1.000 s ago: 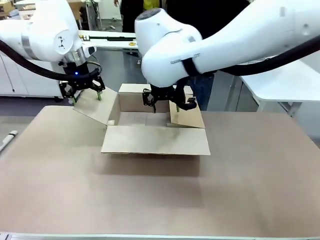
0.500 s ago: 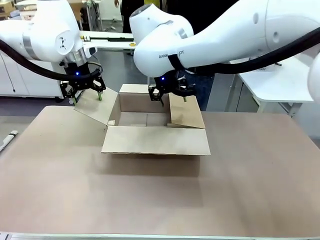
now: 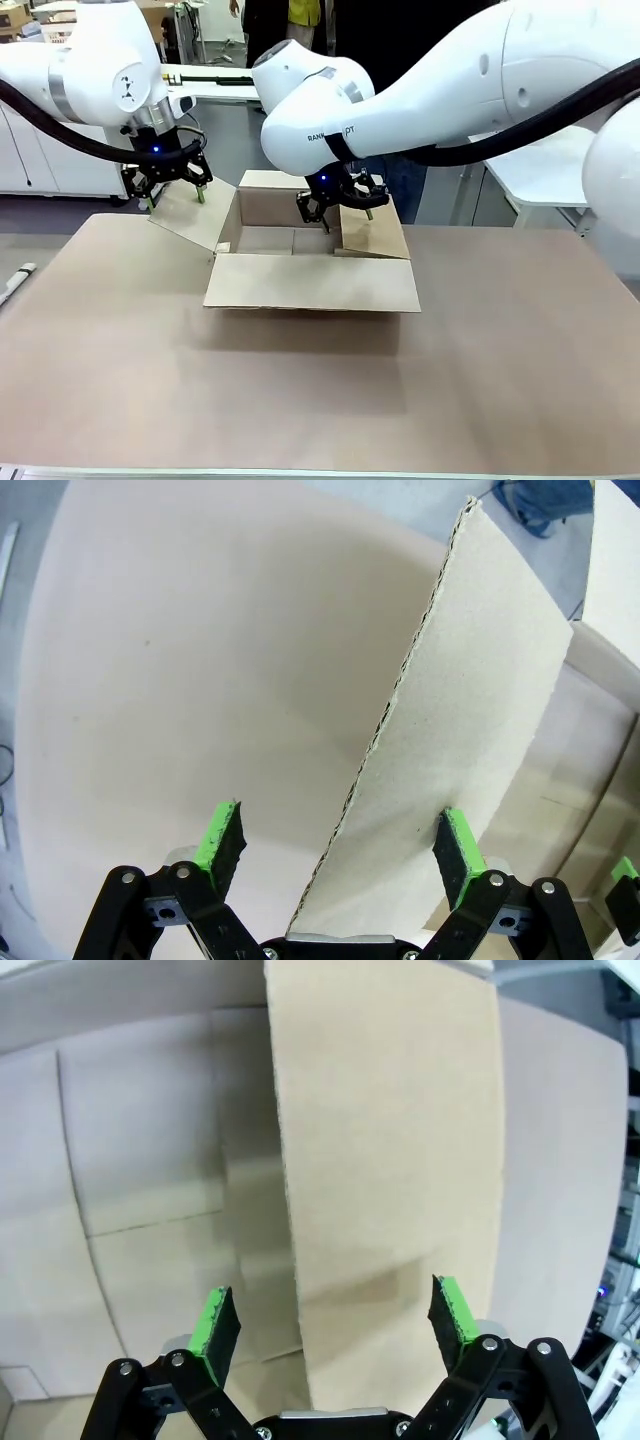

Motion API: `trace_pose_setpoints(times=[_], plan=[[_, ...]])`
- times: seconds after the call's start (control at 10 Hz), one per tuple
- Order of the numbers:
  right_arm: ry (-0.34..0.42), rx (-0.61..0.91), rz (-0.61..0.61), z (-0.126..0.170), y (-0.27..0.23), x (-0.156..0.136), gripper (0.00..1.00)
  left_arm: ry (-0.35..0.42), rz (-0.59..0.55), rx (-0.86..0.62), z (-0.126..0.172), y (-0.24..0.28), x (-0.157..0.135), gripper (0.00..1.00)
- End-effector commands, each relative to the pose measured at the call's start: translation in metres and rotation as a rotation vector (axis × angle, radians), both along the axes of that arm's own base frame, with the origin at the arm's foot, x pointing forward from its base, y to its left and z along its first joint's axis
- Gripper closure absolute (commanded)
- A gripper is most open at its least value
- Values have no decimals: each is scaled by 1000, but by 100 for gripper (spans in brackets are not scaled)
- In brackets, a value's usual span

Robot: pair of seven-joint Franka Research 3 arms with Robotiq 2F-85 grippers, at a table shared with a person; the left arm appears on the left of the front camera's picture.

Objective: Pack the gift set into the box.
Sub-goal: Place both hands on the side flaps of the Package Box and spread them outward.

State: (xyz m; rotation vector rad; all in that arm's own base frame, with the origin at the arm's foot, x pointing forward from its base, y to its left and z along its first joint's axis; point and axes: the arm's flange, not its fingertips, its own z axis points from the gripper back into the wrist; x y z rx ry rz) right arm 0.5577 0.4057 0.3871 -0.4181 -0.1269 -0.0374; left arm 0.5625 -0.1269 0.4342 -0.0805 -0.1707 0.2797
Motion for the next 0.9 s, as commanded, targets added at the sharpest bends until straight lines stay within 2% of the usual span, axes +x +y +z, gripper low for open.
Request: trace_pose_setpoints(times=[0.0,0.3,0.8], plan=[[-17,-65,27,10,-11,7,0,2,17,17,2,0,-2,0],[-31,-116,5,31,-39,4,0,2,17,17,2,0,-2,0],[-61,-68,-51,75,-85,-2,0,2,17,17,2,0,-2,0]])
